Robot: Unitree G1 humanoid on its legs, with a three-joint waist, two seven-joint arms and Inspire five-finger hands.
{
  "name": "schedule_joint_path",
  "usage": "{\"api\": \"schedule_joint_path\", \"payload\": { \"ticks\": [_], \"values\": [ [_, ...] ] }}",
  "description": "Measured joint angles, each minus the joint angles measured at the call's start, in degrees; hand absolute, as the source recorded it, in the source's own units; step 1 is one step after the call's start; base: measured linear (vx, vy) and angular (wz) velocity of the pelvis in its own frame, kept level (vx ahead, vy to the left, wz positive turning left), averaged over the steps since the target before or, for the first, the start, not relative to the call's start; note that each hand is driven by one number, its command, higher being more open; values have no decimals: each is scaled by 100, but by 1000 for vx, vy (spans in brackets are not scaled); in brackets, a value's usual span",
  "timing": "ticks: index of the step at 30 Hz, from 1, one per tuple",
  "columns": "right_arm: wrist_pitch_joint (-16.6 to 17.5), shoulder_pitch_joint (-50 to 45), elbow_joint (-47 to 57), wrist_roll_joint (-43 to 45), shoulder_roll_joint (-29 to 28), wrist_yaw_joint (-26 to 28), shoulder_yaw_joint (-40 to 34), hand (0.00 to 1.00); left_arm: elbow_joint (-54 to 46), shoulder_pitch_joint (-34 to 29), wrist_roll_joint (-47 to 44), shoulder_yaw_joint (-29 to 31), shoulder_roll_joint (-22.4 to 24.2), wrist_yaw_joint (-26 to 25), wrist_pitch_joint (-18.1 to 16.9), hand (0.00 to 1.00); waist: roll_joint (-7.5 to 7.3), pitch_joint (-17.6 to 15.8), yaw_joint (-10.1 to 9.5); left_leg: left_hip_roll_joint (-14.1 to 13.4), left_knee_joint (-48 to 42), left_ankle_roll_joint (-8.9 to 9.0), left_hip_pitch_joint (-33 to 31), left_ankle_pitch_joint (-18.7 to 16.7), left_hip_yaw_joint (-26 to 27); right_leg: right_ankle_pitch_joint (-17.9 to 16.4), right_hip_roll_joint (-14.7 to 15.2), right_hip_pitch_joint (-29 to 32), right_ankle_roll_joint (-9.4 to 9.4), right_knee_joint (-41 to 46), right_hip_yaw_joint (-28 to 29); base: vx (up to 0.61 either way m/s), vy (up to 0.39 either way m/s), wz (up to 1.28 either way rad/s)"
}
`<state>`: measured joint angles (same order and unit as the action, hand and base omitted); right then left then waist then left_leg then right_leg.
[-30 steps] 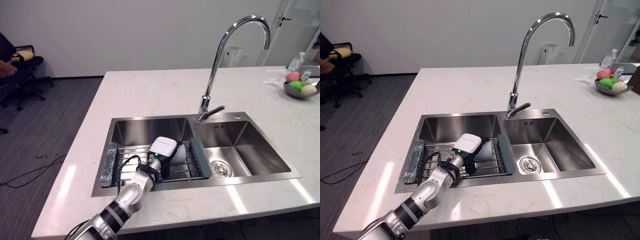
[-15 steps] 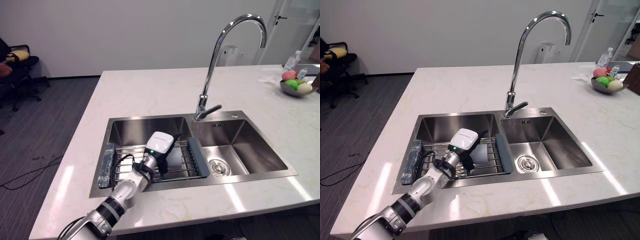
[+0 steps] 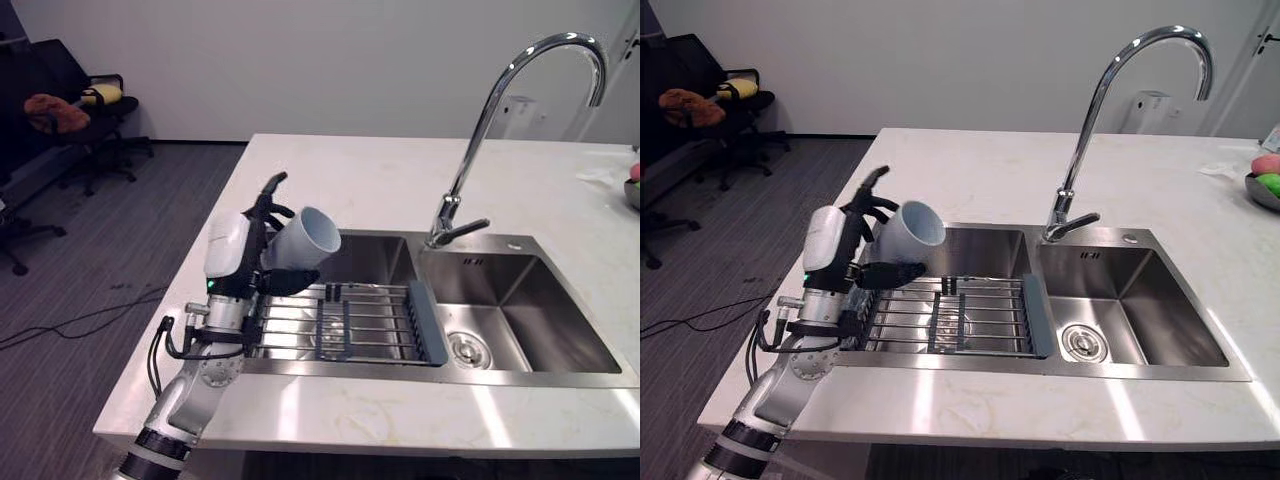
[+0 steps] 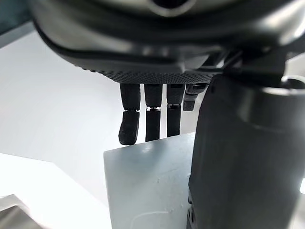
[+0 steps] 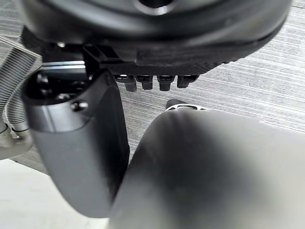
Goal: Walk over to the sink, pick up the cup, carry it to the dishwasher, place the cup inside the dishwasher, then close the dishwasher door
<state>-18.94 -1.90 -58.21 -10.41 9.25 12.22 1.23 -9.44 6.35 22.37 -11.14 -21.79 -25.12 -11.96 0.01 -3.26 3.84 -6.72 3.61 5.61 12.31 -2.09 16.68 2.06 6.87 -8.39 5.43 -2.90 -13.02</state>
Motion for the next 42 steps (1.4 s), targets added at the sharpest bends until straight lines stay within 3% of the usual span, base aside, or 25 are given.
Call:
{"api": "schedule_joint_path", "payload": {
  "ticks": [6, 12, 16, 18, 20, 21, 22, 23, 24, 25, 26, 27, 28, 29, 30, 32, 33, 35, 36, 37, 38, 39, 40, 41, 42],
  "values": [
    [162, -99, -101, 2, -45, 10, -373, 100, -772, -264, -1031, 866, 723, -379, -606, 0, 5, 5, -156, 25, 2, -24, -102, 22, -209, -40, 32, 4, 7, 62, -160, -17, -15, 13],
    [235, -249, -150, -56, -61, 39, -602, 100, -919, -724, -1234, 1772, 1051, -923, -724, 0, 6, 3, -439, 54, -46, -32, -104, 16, -569, -188, 79, -223, 24, 97, -461, 7, -17, 35],
    [393, -316, -110, -241, -87, 135, -853, 100, -1552, -1674, -1360, 2408, 1399, -1232, -638, 0, 54, -227, -626, 12, -1462, -49, -762, -587, -1253, -541, 177, -462, 72, 533, -1054, -30, -28, 79],
    [460, -442, -69, -22, -119, 133, -1023, 100, -1892, -1996, -1457, 2541, 1508, -1363, -637, 0, 69, -327, -714, 77, -1527, -52, -1024, -525, -1581, -581, 195, -477, 87, 576, -1428, -96, -31, 113],
    [463, -504, -103, 338, -124, 143, -1244, 100, -2086, -2188, -1457, 2513, 1781, -1480, -640, 0, 99, -404, -755, 287, -803, -66, -1137, 2, -2012, -589, 308, -479, 82, 584, -2140, -168, -29, 145],
    [500, -518, -109, 413, -132, 138, -1346, 100, -2151, -2255, -1457, 2491, 1863, -1482, -647, 0, 111, -408, -763, 251, -585, -182, -1138, -23, -1833, -549, 332, -472, 110, 582, -2361, -195, -39, 159],
    [593, -569, -168, 454, -181, 98, -1469, 100, -2165, -2308, -1449, 2451, 1975, -1490, -727, 0, 18, -425, -796, 164, -402, -562, -1219, -181, -1040, -506, 481, -460, 58, 485, -2792, -194, 9, 184],
    [687, -534, -223, 461, -196, -12, -1574, 100, -2183, -2281, -1452, 2397, 2103, -1467, -839, 0, -49, -454, -732, 28, -898, -870, -1635, -323, -146, -459, 686, -378, 21, 481, -3343, -199, 46, 195],
    [685, -521, -217, 460, -197, -97, -1603, 100, -2197, -2270, -1455, 2341, 2140, -1450, -921, 0, -36, -455, -725, -63, -1372, -992, -1873, -339, 309, -453, 800, -335, 26, 584, -3585, -165, 106, 203],
    [627, -509, -203, 451, -156, -179, -1583, 100, -2244, -2266, -1457, 2306, 2157, -1337, -1076, 0, -49, -462, -737, -185, -2098, -1320, -2054, -300, 1025, -407, 1025, -348, 104, 825, -3985, -106, 118, 148],
    [557, -520, -195, 452, -99, -199, -1541, 100, -2278, -2272, -1472, 2304, 2167, -1252, -1151, 0, 27, -431, -756, -263, -2245, -1590, -2034, -148, 1363, -409, 1057, -388, 109, 971, -4211, -73, 132, 191],
    [475, -561, -76, 490, 107, -207, -1442, 100, -2377, -2261, -1579, 2178, 2256, -1038, -1279, 0, 363, -357, -781, -164, -1896, -1968, -1963, 383, 1509, -605, 1106, -388, -28, 1379, -4667, -101, 124, 251],
    [360, -469, -172, 597, 210, -178, -1438, 100, -2375, -2015, -1637, 2016, 2290, -887, -1410, 0, 321, -389, -665, 279, -874, -1976, -1924, 839, 1126, -807, 971, -344, -141, 1130, -4559, -132, 79, 293],
    [261, -378, -254, 638, 222, -173, -1434, 100, -2391, -1951, -1678, 1972, 2361, -803, -1462, 0, 420, -374, -611, 378, -376, -2098, -1836, 796, 1053, -628, 768, -387, -219, 829, -4604, -161, 88, 327],
    [93, -187, -436, 666, 286, -267, -1388, 100, -2304, -1783, -1713, 1969, 2374, -786, -1608, 0, 452, -445, -640, 261, -739, -1585, -1811, 311, 1868, -333, 940, -594, 236, 912, -5232, -138, 136, 274],
    [-184, -30, -561, 691, 467, -385, -1282, 100, -2312, -1894, -1959, 1979, 2353, -796, -1626, 0, 462, -574, -783, 105, -1087, -1139, -1532, 267, 2140, -308, 1446, -941, 267, 1391, -5753, -46, 210, 205],
    [-250, -52, -549, 698, 539, -437, -1225, 100, -2327, -1890, -2139, 1965, 2350, -786, -1654, 0, 496, -611, -807, 324, -1089, -1020, -1420, 149, 1903, -235, 1695, -1202, 170, 1635, -5940, 28, 311, 148],
    [-363, -19, -495, 782, 480, -510, -1207, 100, -2436, -1832, -2246, 1946, 2260, -698, -1678, 0, 552, -591, -837, 739, -943, -1182, -1374, 36, 1460, -23, 2002, -1352, -381, 1933, -5660, -1, 358, 149],
    [-411, 30, -402, 886, 412, -707, -1202, 100, -2442, -1655, -2247, 1837, 2150, -579, -1672, 0, 544, -653, -812, 985, -795, -1280, -1373, 19, 1045, -215, 2091, -1232, -666, 2289, -4889, -23, 321, 165],
    [-433, 82, -309, 1042, 382, -765, -1213, 100, -2416, -1528, -2248, 1627, 2035, -540, -1650, 0, 554, -663, -746, 1177, -594, -1269, -1379, 113, 650, -557, 1906, -1022, -529, 2441, -4161, -51, 343, 263],
    [-430, 100, -112, 1635, 317, -916, -1359, 100, -2165, -1286, -2353, 1256, 1975, -260, -1686, 0, 735, -698, -592, 1316, -123, -623, -1267, -30, 113, -1012, 1192, -611, -536, 2447, -3090, -49, 198, 220],
    [-428, 130, -77, 1736, 264, -945, -1444, 100, -2056, -1219, -2353, 1218, 1946, -201, -1701, 0, 615, -748, -570, 1304, -262, -415, -1282, -219, 148, -1083, 1131, -486, -561, 2417, -2769, -37, 109, 224],
    [-432, 302, 7, 2015, 9, -1045, -1423, 100, -1823, -1022, -2356, 1168, 1603, -55, -1701, 0, 143, -819, -559, 1074, -2371, -1179, -1980, -815, 102, -1258, 1219, 49, -343, 2473, -1713, 9, 6, 125],
    [-381, 377, 108, 2083, -55, -1199, -1423, 100, -1557, -879, -2354, 1023, 1301, -56, -1727, 0, 209, -903, -586, 529, -2727, -1003, -1782, -1138, -234, -1410, 1029, 73, 88, 2178, -1052, 5, 58, 122],
    [-400, 324, 140, 2242, -63, -1227, -1422, 100, -1371, -809, -2353, 903, 1282, -18, -1656, 0, 139, -974, -596, 626, -2554, -980, -1548, -1092, -377, -1469, 952, 4, 166, 1945, -680, 22, 101, 78]
  ]
}}
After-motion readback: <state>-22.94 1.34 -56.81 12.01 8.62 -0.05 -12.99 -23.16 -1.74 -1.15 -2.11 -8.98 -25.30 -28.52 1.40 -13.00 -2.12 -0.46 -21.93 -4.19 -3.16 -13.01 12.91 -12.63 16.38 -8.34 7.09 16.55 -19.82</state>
